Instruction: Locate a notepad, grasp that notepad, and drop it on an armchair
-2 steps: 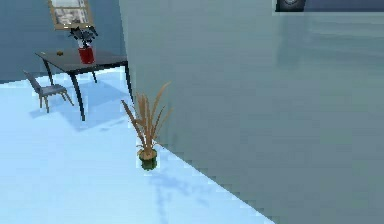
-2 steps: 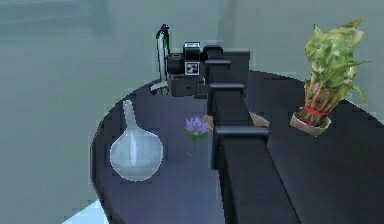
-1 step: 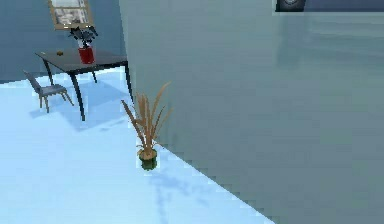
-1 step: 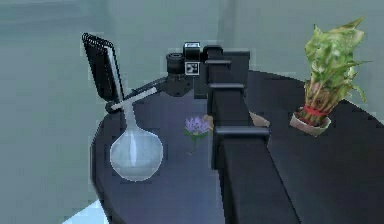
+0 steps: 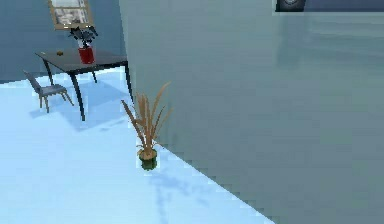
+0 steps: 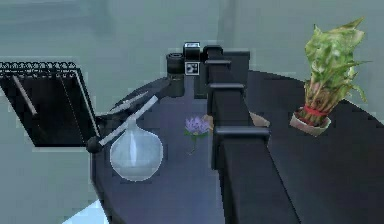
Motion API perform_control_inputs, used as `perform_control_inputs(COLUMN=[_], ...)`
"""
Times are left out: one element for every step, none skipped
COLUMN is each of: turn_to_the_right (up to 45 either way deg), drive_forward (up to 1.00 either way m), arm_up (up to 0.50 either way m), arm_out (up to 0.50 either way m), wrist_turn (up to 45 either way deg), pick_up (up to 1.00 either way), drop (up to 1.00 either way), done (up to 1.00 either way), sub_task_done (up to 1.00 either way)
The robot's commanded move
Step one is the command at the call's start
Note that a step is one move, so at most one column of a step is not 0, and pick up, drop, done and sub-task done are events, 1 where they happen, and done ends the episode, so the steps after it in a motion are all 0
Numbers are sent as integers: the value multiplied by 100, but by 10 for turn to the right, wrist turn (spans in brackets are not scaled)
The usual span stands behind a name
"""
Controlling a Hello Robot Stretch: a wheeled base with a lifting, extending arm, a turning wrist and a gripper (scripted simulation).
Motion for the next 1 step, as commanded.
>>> perform_control_inputs(turn_to_the_right=[0], drive_forward=[0], arm_up=[0], arm_out=[0], wrist_turn=[-240], pick_up=[0], drop=[0], done=[0], sub_task_done=[0])
